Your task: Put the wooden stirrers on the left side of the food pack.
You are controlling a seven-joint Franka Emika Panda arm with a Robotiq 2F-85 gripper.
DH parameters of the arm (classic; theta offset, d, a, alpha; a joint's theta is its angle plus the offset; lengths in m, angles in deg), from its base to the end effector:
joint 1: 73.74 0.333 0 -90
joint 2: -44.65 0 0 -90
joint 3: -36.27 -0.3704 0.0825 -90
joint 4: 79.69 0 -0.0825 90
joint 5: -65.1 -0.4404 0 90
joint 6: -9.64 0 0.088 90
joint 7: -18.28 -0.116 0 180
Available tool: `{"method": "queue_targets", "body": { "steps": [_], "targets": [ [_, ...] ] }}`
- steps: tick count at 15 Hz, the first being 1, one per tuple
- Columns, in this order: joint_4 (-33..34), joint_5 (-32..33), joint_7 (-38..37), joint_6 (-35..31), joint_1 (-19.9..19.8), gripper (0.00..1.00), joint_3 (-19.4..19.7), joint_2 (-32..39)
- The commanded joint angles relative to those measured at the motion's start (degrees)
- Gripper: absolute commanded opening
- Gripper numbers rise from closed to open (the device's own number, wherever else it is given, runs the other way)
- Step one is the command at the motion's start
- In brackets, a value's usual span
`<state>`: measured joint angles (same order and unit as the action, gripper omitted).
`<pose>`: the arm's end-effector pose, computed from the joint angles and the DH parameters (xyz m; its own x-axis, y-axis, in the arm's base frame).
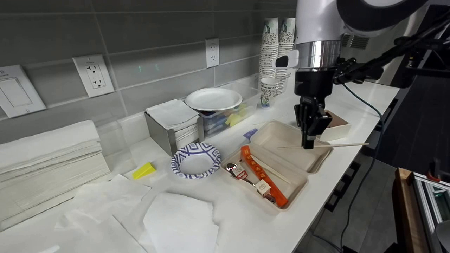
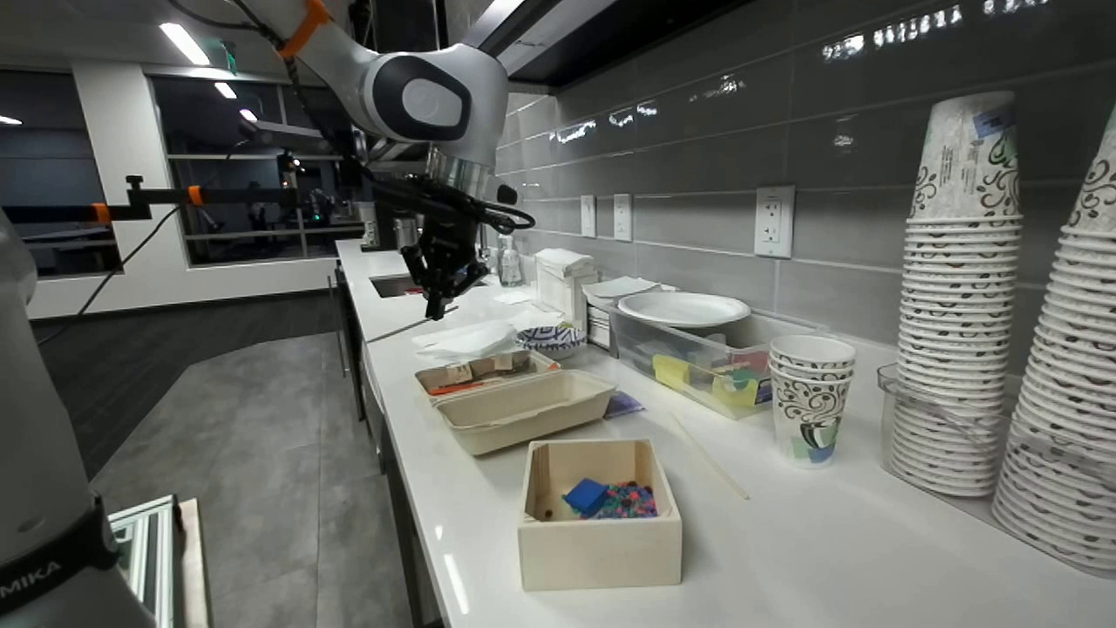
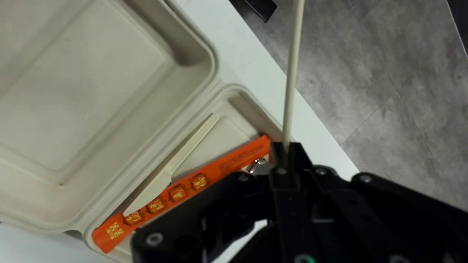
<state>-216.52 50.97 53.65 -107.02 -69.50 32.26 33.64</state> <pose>0.4779 0.0853 0.3941 0.8052 0.5922 -0.0309 0.5676 -0.7848 -0.2487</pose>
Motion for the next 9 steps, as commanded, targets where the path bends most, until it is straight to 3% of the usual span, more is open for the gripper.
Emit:
{"method": "queue_targets", "body": {
  "steps": [1,9],
  "targets": [
    [-0.1,0.03,-3.14,-3.13,1.23,0.02,0.45,0.86],
    [1.63,3.86,-26.36,-18.98,3.03,0.02,-3.65,9.13]
  ]
}}
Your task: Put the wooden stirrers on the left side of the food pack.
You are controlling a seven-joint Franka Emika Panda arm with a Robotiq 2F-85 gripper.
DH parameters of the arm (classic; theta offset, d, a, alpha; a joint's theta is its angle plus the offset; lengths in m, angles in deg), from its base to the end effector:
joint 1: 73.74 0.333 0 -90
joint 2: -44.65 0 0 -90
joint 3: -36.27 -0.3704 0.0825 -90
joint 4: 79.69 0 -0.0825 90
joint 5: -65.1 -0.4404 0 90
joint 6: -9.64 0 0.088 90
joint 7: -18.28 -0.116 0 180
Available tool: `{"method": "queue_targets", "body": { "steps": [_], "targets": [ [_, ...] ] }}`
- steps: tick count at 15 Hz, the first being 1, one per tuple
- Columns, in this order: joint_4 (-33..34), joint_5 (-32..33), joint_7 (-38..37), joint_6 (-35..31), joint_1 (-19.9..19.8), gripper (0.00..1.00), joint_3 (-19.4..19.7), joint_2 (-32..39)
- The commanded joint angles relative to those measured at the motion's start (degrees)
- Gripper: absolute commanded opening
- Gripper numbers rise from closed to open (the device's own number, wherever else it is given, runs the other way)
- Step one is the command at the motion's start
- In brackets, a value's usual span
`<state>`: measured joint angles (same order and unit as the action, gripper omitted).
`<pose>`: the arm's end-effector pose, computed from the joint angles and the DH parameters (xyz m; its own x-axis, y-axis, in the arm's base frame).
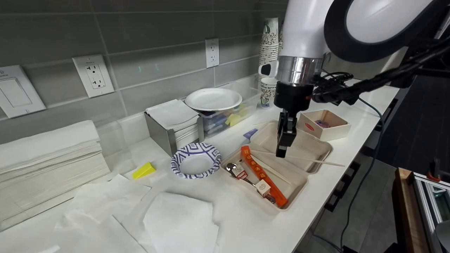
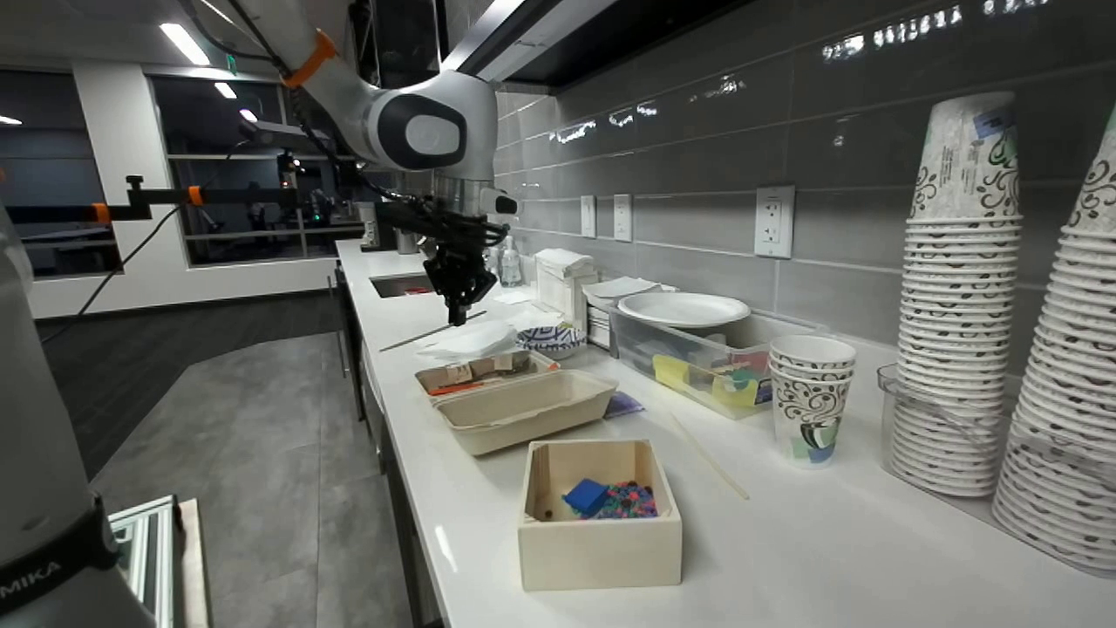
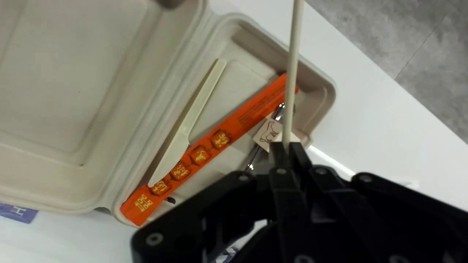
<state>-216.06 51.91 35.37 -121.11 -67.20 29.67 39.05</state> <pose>0.5066 0.1255 0.3687 0.9304 0.3647 0.0357 0.3656 -0.9172 -0.1583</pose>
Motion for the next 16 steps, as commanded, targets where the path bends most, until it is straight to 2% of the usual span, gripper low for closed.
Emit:
{"method": "queue_targets", "body": {
  "steps": [1,6,14,15,16],
  "targets": [
    [1.57,3.95,-10.33,-6.15,0.75,0.02,-1.28,4.84],
    [3.59,12.47,-19.21,-12.09,0.51,0.02,-1.04,9.66],
    [6.53,16.75,-21.58,-13.02,1.03,0.02,-0.51,13.9],
    [6.65,16.8,-20.96,-12.08,0.94,0.31,-0.51,13.76],
    [6.61,17.39,-21.12,-11.69,0.95,0.33,-0.38,13.46]
  ]
}}
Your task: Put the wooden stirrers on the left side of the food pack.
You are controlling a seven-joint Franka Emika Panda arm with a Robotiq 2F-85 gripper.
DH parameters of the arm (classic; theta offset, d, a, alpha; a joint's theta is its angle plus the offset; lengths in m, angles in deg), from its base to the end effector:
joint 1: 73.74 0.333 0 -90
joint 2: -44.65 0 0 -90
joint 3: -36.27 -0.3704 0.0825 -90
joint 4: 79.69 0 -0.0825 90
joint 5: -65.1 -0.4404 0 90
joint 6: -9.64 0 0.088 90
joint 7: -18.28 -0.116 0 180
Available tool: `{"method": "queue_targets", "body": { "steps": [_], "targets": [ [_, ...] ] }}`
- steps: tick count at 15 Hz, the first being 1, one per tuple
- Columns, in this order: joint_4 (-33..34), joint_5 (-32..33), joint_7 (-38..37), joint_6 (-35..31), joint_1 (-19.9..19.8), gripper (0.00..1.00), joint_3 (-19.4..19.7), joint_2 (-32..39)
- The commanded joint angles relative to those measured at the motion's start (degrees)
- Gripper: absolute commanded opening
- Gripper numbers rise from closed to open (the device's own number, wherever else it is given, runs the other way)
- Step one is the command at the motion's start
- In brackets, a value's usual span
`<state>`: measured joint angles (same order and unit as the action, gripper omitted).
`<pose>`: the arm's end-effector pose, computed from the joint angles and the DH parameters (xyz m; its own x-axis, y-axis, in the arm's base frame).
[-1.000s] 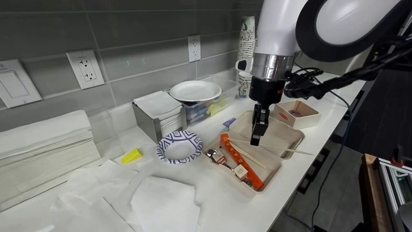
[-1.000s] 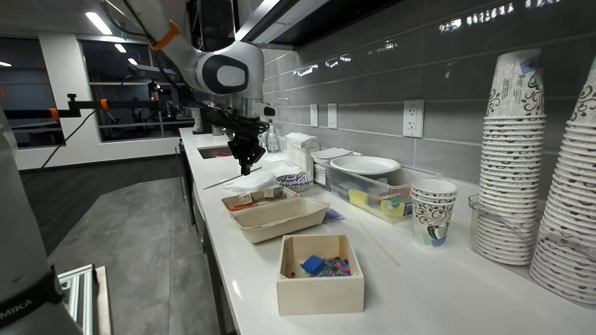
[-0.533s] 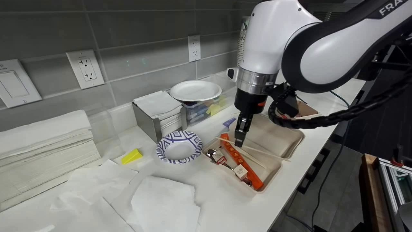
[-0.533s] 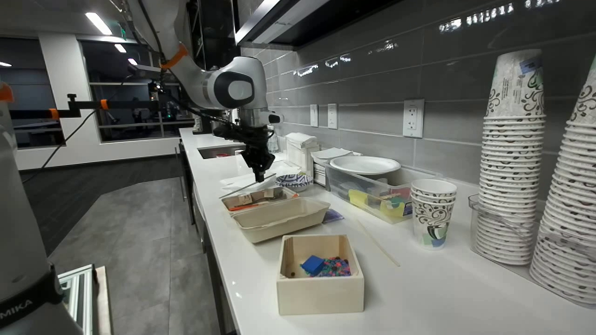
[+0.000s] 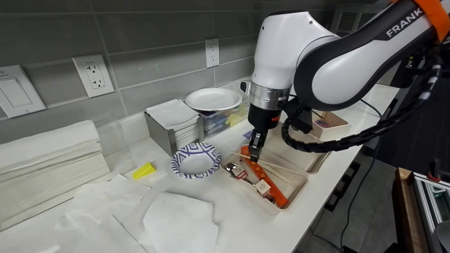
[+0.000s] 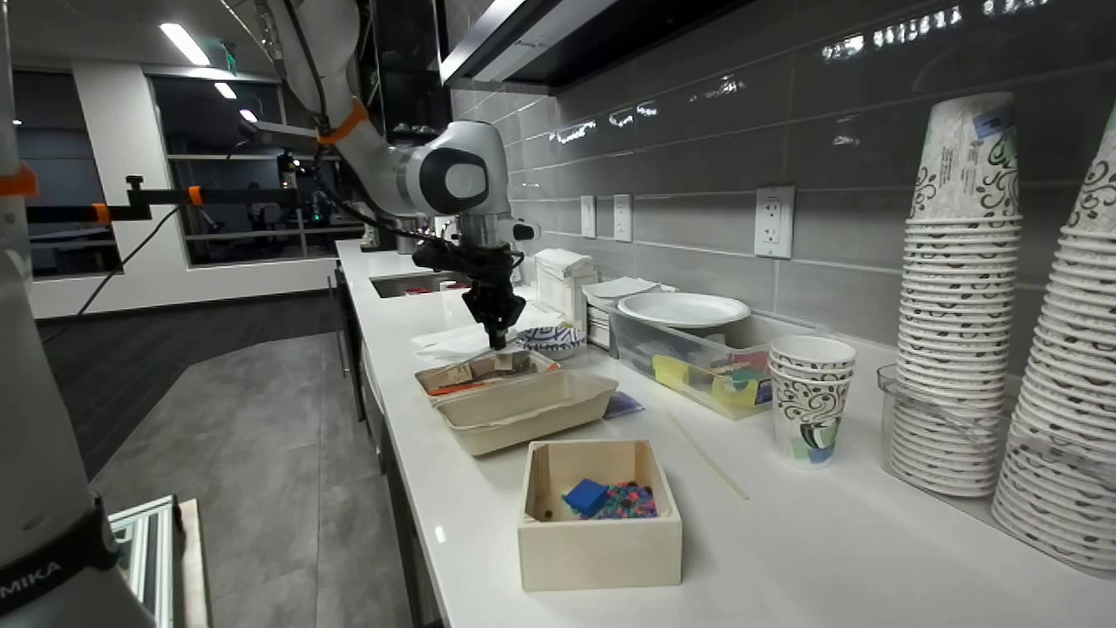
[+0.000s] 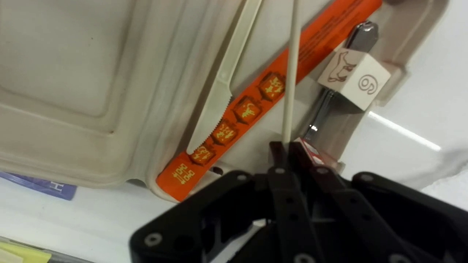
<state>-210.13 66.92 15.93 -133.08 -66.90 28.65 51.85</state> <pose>0.5655 0.1455 0.3132 0.9688 0.2310 0.0899 0.2318 -0.9728 0.0011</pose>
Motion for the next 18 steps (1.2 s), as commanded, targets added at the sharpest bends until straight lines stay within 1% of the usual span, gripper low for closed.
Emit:
{"method": "queue_targets", "body": {
  "steps": [1,4,5,7,8,9,10,11,12,13,14,18],
  "targets": [
    [0.39,2.85,-1.24,1.07,0.58,0.39,0.74,-0.45],
    [-0.38,4.84,-0.99,1.58,0.15,0.61,1.37,-3.81],
    [-0.46,6.55,-2.12,1.86,0.03,0.7,1.88,-4.87],
    [-0.67,9.96,-4.88,1.24,-0.78,0.83,3.24,-7.26],
    [-0.47,11.58,-5.81,0.69,-1.52,0.92,3.98,-7.79],
    [-0.28,12.72,-5.33,0.58,-2.2,0.99,4.49,-8.37],
    [-0.15,14.13,-4.33,-0.53,-2.96,1.0,5.11,-8.64],
    [0.28,15.38,-0.73,-0.2,-3.82,1.0,5.76,-8.84],
    [0.76,13.7,3.94,-0.09,-4.48,1.0,6.38,-8.63],
    [1.89,14.06,8.02,1.37,-5.27,1.0,7.11,-8.21],
    [2.77,11.18,13.66,1.26,-5.87,1.0,7.87,-7.39],
    [6.05,7.31,31.41,1.69,-7.75,1.0,9.31,-3.01]
  ]
}}
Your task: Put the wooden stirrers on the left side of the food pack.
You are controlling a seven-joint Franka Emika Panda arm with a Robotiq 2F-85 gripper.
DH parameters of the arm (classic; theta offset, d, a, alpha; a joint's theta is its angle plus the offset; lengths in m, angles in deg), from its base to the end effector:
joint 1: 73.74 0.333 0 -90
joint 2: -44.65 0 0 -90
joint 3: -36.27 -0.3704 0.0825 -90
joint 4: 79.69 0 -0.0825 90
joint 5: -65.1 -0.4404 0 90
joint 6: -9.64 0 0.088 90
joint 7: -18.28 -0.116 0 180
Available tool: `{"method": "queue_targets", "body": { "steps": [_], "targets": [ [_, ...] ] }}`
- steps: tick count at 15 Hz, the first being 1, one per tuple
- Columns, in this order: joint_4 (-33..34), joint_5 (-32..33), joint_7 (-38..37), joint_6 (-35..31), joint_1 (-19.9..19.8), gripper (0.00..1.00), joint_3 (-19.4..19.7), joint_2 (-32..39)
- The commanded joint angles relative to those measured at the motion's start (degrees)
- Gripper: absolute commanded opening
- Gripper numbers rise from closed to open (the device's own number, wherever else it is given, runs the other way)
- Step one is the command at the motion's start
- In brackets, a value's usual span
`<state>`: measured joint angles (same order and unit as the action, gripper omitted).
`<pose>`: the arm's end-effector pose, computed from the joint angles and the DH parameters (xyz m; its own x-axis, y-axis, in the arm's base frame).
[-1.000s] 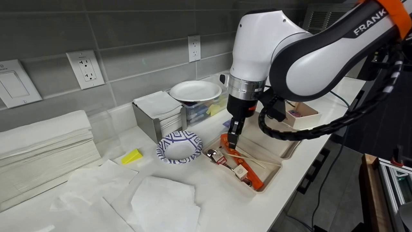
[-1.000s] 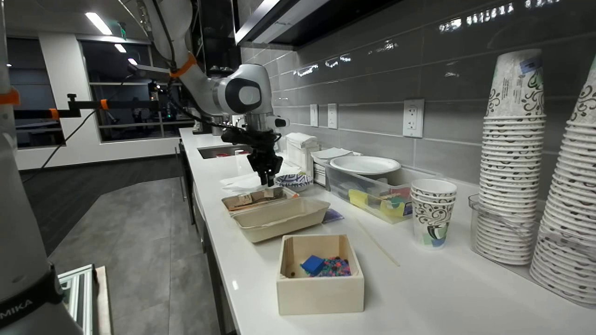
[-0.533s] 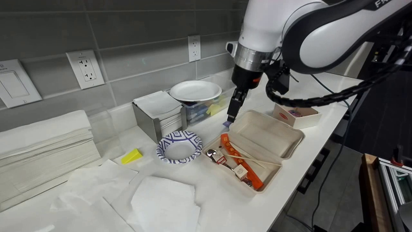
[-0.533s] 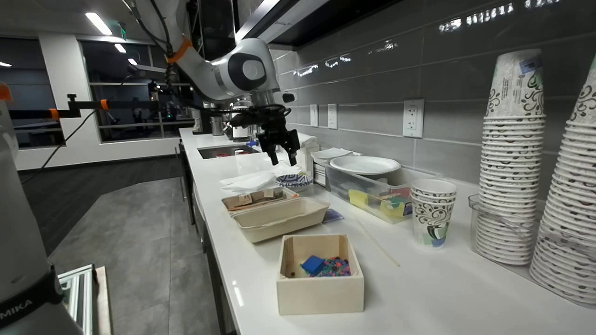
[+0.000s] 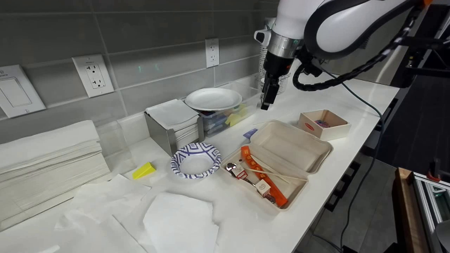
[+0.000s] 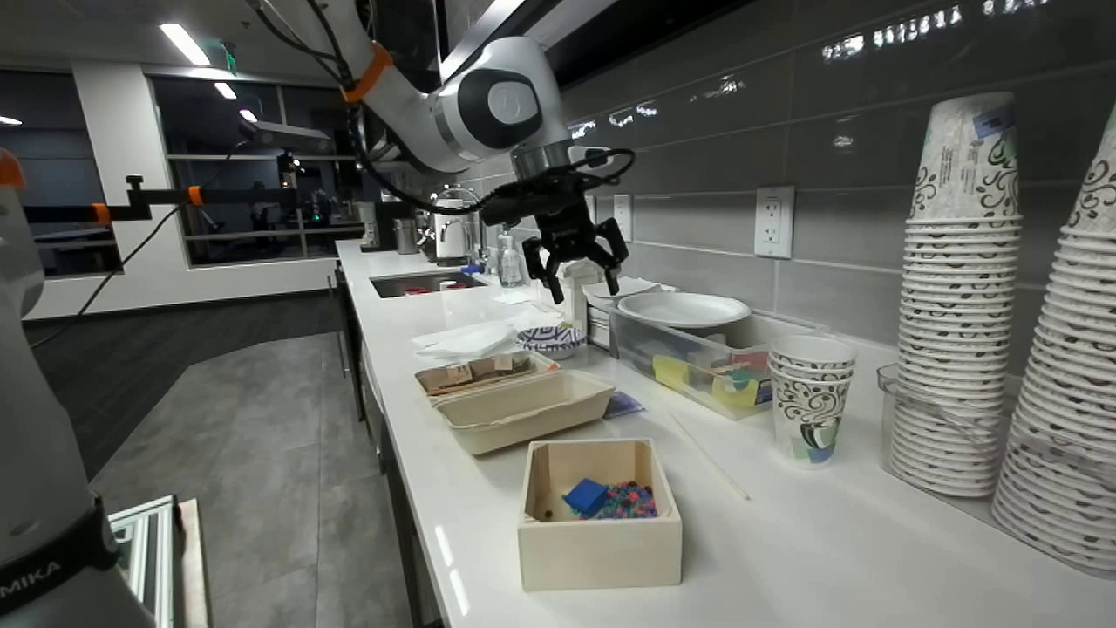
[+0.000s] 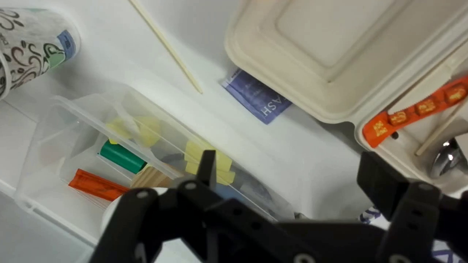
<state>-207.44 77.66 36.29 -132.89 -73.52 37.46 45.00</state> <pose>0.5963 -0.0102 0.4057 0.8761 0.4512 0.1698 0.4085 -0.8819 0.2353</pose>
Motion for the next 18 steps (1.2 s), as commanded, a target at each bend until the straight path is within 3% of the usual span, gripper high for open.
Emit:
{"method": "queue_targets", "body": {
  "steps": [1,4,5,8,18],
  "targets": [
    [4.65,-3.4,15.27,2.37,-2.04,1.0,1.01,5.13],
    [10.48,-3.77,26.2,5.32,-5.73,1.0,2.73,10.55],
    [5.27,-2.78,20.08,2.43,-4.0,1.0,1.48,6.13],
    [9.01,-2.79,24.95,3.36,-6.49,1.0,2.58,9.63],
    [14.23,-2.92,28.64,5.58,-8.04,1.0,2.64,14.85]
  ]
}}
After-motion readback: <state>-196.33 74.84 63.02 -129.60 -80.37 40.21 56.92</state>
